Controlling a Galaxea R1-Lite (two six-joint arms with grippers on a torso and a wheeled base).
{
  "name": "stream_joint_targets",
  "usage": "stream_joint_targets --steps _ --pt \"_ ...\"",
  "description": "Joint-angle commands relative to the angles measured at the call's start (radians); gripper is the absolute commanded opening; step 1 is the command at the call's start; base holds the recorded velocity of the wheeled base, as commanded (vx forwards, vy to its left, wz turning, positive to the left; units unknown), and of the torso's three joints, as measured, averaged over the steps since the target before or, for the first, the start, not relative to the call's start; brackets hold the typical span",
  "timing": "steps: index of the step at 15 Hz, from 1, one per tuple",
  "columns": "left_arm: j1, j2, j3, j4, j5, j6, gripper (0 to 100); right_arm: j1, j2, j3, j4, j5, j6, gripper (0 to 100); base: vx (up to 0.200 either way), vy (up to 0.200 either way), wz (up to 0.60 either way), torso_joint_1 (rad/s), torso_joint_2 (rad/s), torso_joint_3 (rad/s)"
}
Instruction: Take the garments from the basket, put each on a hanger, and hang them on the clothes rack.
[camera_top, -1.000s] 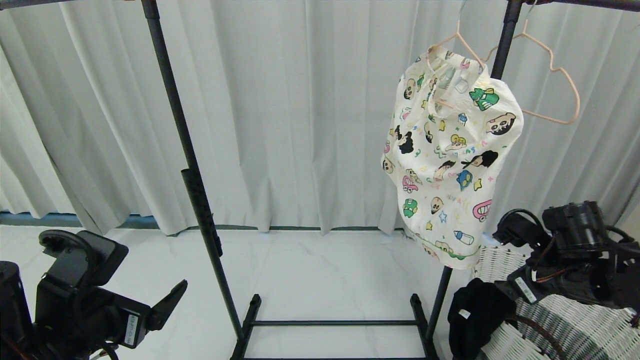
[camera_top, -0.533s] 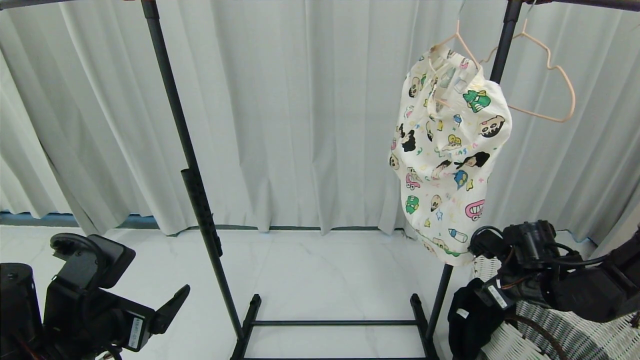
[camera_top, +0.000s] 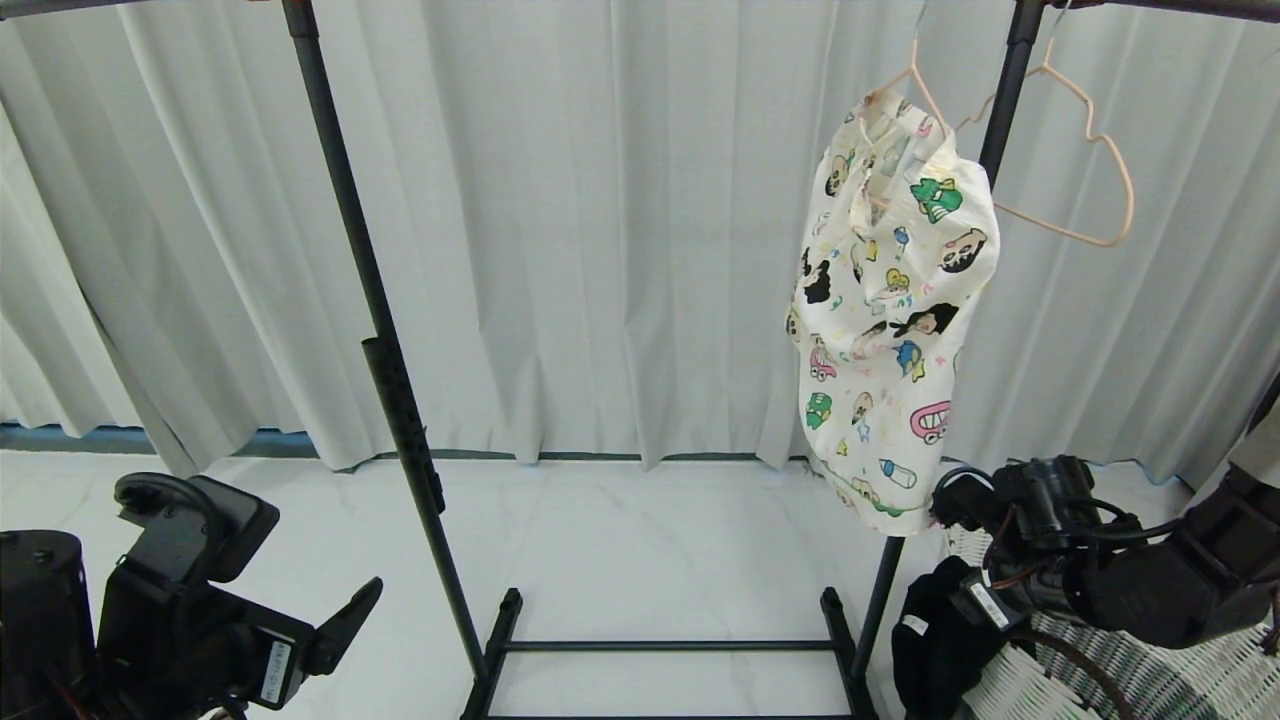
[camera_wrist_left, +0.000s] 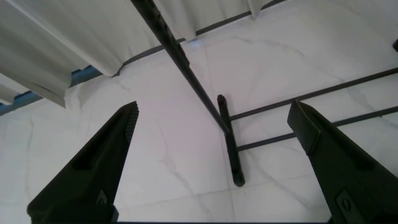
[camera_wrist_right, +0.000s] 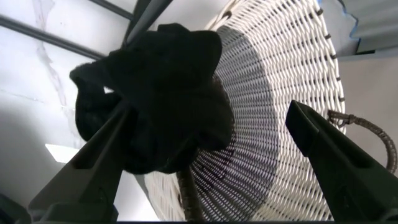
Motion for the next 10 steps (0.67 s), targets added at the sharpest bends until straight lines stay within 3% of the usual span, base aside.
stream_joint_targets --steps 1,3,4,10 --pt "0.001 0.004 -0.001 0.000 0.001 0.000 100 0.000 -0.001 0.002 -0.004 0.001 -0.001 100 0.000 0.000 0.00 0.000 0.00 0.000" --pt "-0.001 0.004 -0.001 0.000 0.001 0.000 100 0.000 0.000 0.006 -0.004 -0.001 -0.001 100 0.000 0.000 0.00 0.000 0.00 0.000" --pt "-0.001 0.004 -0.001 0.000 0.001 0.001 100 0.000 0.000 0.006 -0.006 -0.001 -0.001 0 0.000 0.000 0.00 0.000 0.00 0.000" --pt "0.001 0.004 -0.004 0.000 0.001 0.000 100 0.002 -0.060 0.006 -0.006 0.005 0.002 0 0.000 0.000 0.00 0.000 0.00 0.000"
